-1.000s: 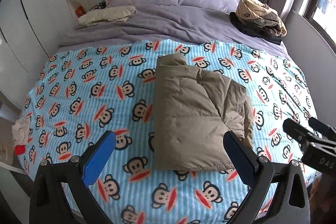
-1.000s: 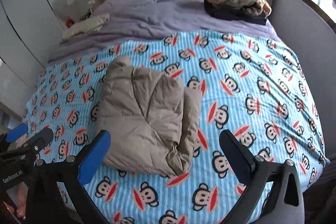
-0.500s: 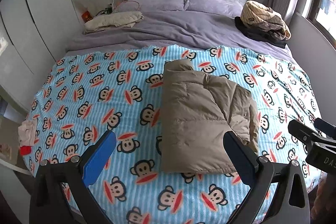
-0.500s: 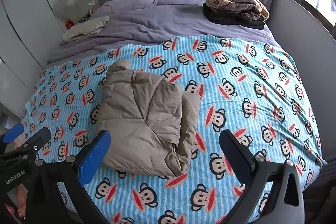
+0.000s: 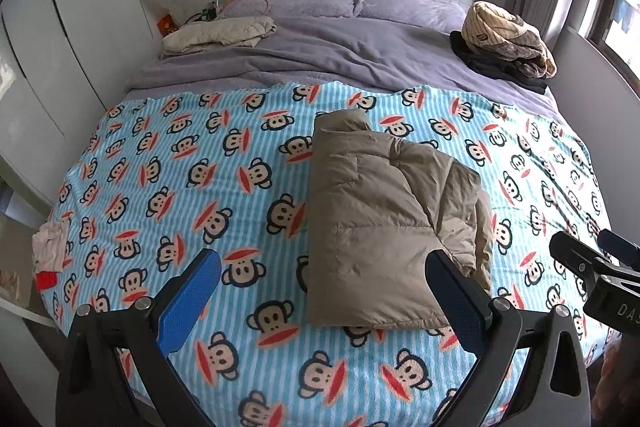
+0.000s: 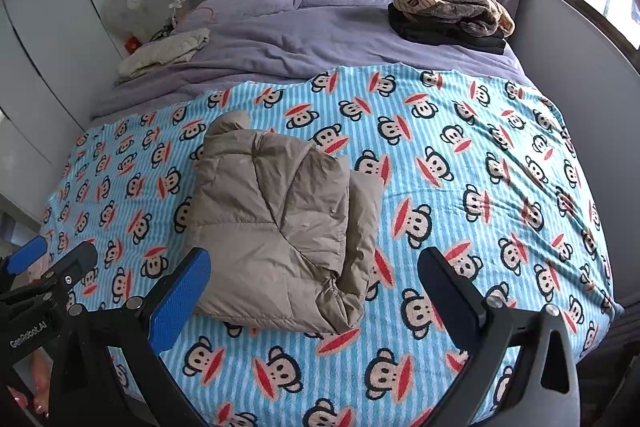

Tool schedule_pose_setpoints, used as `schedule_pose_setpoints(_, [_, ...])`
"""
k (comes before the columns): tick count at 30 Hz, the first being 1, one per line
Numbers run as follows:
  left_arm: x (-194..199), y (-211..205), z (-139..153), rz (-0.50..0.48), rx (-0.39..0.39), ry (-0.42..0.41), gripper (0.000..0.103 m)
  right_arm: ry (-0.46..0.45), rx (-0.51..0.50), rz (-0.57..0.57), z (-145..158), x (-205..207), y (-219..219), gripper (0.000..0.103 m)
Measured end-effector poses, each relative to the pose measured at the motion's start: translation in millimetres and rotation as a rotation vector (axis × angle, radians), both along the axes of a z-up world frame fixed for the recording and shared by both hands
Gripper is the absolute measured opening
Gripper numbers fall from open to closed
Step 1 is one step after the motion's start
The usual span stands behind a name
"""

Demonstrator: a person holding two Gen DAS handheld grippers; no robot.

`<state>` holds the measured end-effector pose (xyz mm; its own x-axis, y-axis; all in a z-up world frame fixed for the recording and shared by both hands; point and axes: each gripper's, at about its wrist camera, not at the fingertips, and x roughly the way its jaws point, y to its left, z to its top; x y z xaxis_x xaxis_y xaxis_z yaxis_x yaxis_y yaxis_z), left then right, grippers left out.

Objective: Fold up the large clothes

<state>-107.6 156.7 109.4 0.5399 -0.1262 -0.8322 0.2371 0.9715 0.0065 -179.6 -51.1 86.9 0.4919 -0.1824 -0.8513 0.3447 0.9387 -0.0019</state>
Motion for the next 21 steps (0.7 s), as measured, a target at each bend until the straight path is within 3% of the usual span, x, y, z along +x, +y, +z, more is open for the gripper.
schedule_pose_setpoints(21, [-2.0,3.3,-5.3,0.008,0.001,0.008,0.102,0.004,0.003,0.001,0.2,-0.5,0.5,0.103])
